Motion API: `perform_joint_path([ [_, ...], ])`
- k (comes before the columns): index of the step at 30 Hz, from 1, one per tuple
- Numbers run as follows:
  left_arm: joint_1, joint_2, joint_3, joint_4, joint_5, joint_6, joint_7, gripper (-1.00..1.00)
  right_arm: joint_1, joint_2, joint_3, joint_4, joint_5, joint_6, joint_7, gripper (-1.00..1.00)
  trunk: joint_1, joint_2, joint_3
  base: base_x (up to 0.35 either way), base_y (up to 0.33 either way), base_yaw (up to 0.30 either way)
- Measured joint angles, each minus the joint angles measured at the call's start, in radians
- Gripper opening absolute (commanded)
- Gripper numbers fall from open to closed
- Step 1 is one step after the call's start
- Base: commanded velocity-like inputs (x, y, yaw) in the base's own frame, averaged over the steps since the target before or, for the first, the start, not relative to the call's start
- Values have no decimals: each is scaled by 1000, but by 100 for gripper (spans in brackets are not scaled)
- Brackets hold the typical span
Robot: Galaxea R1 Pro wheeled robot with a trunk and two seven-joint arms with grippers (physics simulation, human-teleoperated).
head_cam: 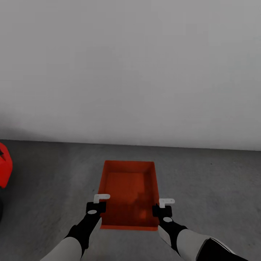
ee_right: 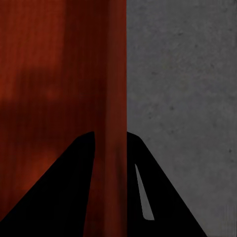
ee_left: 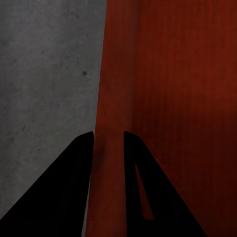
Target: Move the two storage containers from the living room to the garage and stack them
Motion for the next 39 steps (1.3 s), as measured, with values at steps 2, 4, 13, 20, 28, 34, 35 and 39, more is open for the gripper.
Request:
perform_joint_path([
  [2,0,0,0,0,0,0,0,-100,0,0,1,-1,-1,0,0,-100,0,0,0,249,0,0],
  [4,0,0,0,-1,0,-1,0,-100,0,0,1,-1,-1,-1,0,-100,0,0,0,224,0,0],
  [13,0,-1,0,-4,-1,-1,1,-100,0,-3,2,-6,-1,-1,0,-100,0,0,0,14,0,0],
  [20,0,-3,2,-5,-3,0,3,-100,0,-5,0,-8,2,1,0,-100,0,0,0,0,0,0],
  [28,0,-4,3,-6,-5,-1,3,-100,0,-6,0,-11,2,1,0,-100,0,0,0,0,0,0],
  [34,0,-4,4,-7,-7,1,2,-100,0,-5,-1,-10,2,1,0,-100,23,-42,-19,0,0,0],
  [35,0,-4,4,-7,-7,1,2,-100,0,-5,-1,-10,2,1,0,-100,27,-49,-22,0,0,0],
  [39,0,-4,4,-7,-7,1,2,-100,0,-5,-1,-9,3,1,0,-100,43,-77,-34,0,0,0],
])
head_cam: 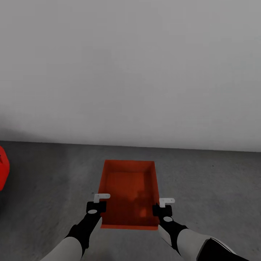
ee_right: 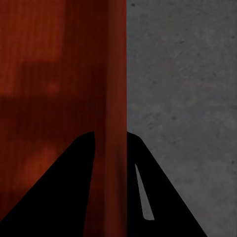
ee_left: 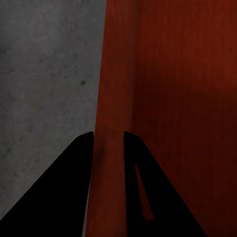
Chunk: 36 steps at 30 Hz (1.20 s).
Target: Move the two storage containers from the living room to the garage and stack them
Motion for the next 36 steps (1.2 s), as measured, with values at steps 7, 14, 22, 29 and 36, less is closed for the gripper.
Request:
perform_joint_path([
  [7,0,0,0,0,-1,1,0,-100,0,0,-1,-1,0,1,0,-100,27,-49,-22,0,0,0],
  [14,0,0,0,0,0,0,0,-100,0,0,0,-1,0,0,0,-100,54,-98,-44,0,0,0],
  [22,0,0,0,0,0,0,0,-100,0,-1,1,-1,-1,1,0,-100,84,-154,-69,0,0,0],
  [29,0,0,0,0,-1,0,0,-100,0,-1,0,-1,0,1,0,-100,111,-203,-91,0,0,0],
  [36,0,-1,1,0,-2,0,0,-100,0,-1,-1,-2,1,1,0,-100,138,-252,-113,0,0,0],
])
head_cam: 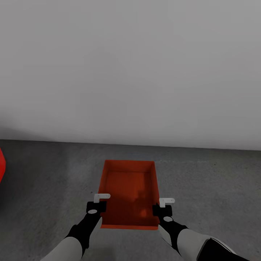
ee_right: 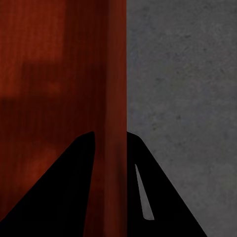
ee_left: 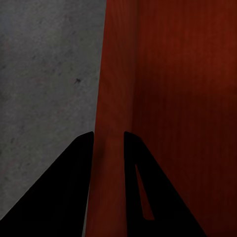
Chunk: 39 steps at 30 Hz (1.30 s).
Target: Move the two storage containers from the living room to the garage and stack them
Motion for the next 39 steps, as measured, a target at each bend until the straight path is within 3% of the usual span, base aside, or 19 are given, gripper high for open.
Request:
perform_joint_path([
  [27,0,0,0,-2,-1,1,0,-100,0,-1,0,-2,-1,0,0,-100,104,-189,-84,0,0,0],
  [39,0,0,0,-3,-1,0,0,-100,0,-1,1,-3,-2,-1,0,-100,150,-273,-106,0,0,0],
])
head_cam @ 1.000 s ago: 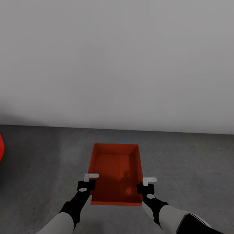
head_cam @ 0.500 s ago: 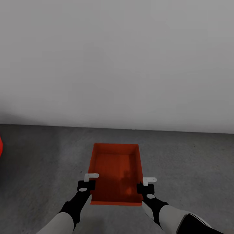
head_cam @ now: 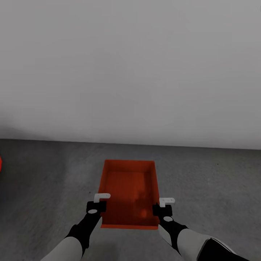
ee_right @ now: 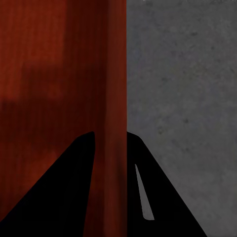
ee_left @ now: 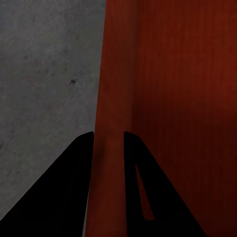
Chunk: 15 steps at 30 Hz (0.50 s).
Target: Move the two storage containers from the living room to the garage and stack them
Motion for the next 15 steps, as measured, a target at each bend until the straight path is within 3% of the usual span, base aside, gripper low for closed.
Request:
perform_joint_path([
  [15,0,0,0,0,0,0,0,-100,0,0,-1,0,0,0,0,-100,58,-105,-37,0,0,0],
])
